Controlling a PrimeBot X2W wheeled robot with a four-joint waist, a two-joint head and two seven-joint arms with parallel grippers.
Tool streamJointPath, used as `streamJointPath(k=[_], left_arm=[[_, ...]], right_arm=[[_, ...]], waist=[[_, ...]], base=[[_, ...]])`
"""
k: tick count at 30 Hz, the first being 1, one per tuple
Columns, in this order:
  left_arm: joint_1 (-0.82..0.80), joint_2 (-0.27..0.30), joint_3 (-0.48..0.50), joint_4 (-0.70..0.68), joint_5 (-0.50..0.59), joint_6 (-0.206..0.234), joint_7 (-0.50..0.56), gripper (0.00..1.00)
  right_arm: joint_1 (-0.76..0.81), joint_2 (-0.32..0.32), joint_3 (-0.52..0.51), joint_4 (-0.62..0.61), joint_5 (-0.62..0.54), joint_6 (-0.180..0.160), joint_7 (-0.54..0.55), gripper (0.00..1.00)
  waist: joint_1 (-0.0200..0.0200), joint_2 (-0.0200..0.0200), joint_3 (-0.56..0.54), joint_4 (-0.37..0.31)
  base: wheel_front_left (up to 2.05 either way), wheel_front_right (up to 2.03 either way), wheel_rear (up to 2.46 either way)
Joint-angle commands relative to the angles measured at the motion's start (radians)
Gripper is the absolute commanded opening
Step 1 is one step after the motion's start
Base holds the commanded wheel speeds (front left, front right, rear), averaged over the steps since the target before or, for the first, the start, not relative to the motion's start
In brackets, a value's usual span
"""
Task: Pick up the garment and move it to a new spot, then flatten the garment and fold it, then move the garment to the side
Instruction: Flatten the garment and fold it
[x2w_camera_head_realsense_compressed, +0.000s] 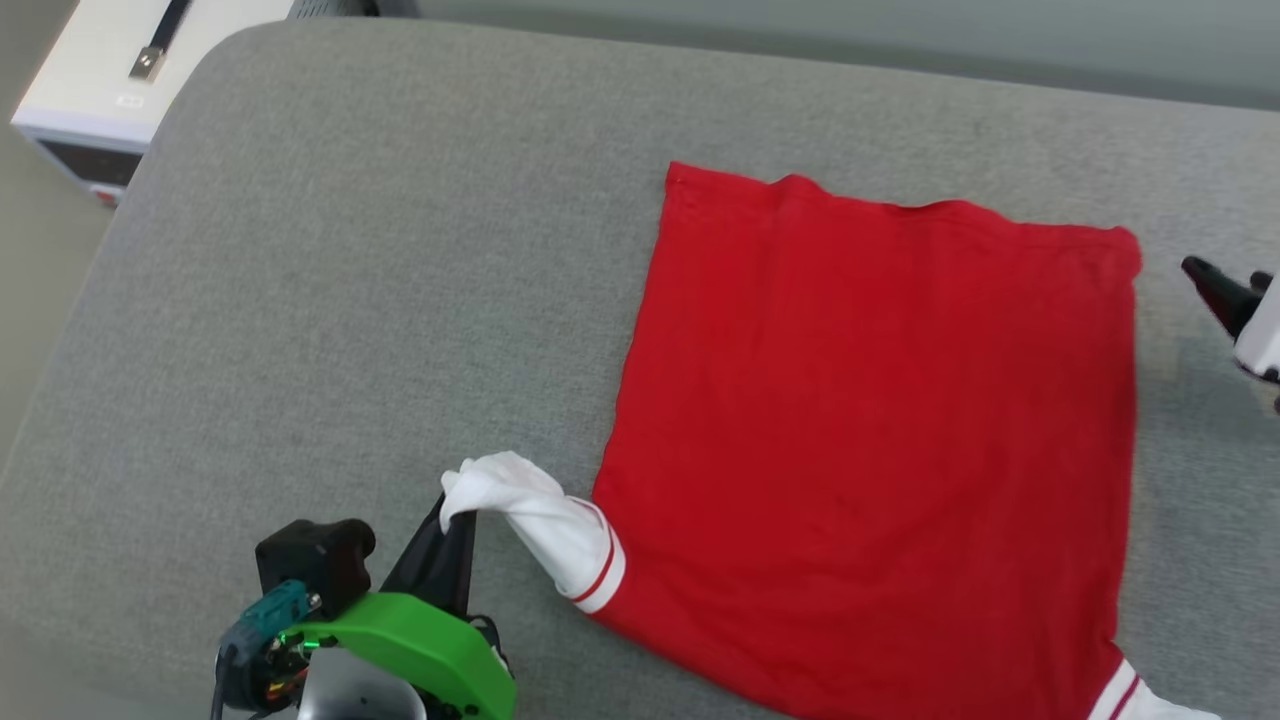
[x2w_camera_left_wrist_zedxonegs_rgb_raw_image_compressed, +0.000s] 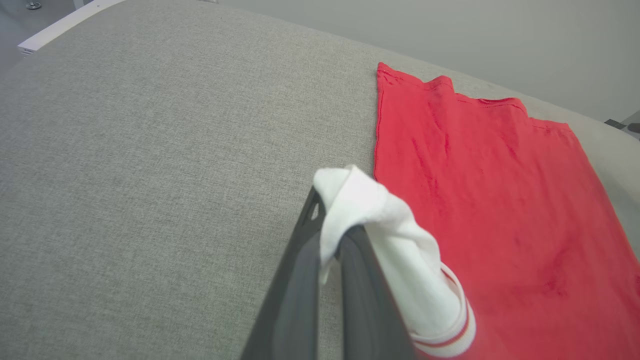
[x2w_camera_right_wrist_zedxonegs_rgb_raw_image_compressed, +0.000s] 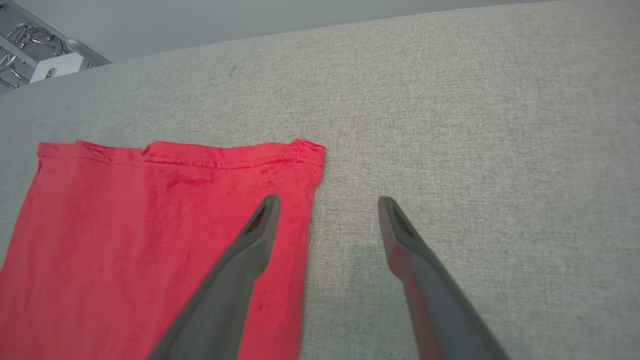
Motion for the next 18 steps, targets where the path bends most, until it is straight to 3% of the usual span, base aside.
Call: streamJointPath(k=[1, 9, 17, 18], left_arm=[[-0.03, -0.011, -0.004, -0.004, 0.011, -0.008, -0.01, 0.0], [-0.073, -0.057, -0.03, 0.026, 0.016, -0.033, -0.035, 0.0], [-0.089, -0.082, -0.036, 0.061, 0.01, -0.049, -0.057, 0.0], [-0.09, -0.083, -0.035, 0.064, 0.009, -0.05, -0.058, 0.0]], right_arm=[[-0.039, -0.008, 0.017, 0.023, 0.007, -0.001, 0.029, 1.0], [-0.18, -0.03, 0.071, 0.137, -0.013, -0.001, 0.139, 1.0], [-0.17, -0.02, 0.074, 0.296, -0.033, -0.001, 0.298, 0.98], [-0.169, -0.018, 0.076, 0.302, -0.037, -0.001, 0.307, 0.46]], waist=[[-0.0001, 0.0, 0.065, 0.06], [-0.0001, 0.0, 0.14, 0.107], [-0.0001, 0.0, 0.164, 0.124], [-0.0001, 0.0, 0.164, 0.124]], base=[[0.0, 0.0, 0.0], [0.0, 0.0, 0.0], [0.0, 0.0, 0.0], [0.0, 0.0, 0.0]])
